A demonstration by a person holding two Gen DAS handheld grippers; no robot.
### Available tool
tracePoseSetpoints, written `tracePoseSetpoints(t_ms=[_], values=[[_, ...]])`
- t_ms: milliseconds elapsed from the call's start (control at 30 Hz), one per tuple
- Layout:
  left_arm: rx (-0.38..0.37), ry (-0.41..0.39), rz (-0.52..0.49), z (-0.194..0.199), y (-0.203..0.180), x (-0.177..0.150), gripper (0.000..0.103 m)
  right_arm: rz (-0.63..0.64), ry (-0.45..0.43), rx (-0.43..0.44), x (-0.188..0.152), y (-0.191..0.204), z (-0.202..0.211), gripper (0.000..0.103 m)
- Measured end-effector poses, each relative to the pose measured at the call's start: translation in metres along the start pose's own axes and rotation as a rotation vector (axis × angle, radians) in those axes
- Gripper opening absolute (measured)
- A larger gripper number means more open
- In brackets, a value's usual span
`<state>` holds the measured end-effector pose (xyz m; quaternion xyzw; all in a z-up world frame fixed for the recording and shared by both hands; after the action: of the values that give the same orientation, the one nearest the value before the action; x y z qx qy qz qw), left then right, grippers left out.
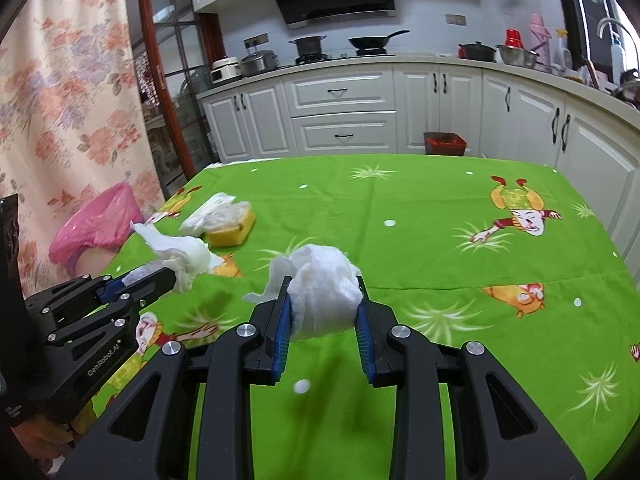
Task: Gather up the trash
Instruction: 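Carry both tissues over the pink bin and open both tools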
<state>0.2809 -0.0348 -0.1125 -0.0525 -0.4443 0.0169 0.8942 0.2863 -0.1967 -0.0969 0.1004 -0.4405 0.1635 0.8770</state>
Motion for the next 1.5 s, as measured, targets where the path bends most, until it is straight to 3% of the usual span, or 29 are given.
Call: tracePoseSetpoints(t_ms=[600,933,1167,1500], values=[[0.065,-0.062,0.138,0.068,0.094,-0.023,0.015,0.201,0.036,0.119,0.004,0.109,-0.013,0.029],[0.149,-0.112,0.188,0.096,0.155,-0.021,0.015,0.301,0.025,0.228,0.025,0.174,-0.027,0.029],[0.228,-0.162,0.231,0.119,0.205,-0.002,0.015,0.358,0.003,0.316,0.057,0.22,-0.047,0.029],[0.299,-0.227,0.264,0.126,0.275,0.054,0.015,0.407,-0.042,0.436,0.115,0.282,-0.083,0.029]])
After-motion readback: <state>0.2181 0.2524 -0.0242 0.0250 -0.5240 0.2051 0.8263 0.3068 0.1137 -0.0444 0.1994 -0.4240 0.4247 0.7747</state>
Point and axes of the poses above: each gripper's, at about its wrist camera, not at the fingertips, and z roughly against the way its jaws point, y to its left, x to its top, the point moved 4 cm from there along -z, roughly the way its jaws point, and after that the axes turned 9 degrees about z, right-handed, at the moved point
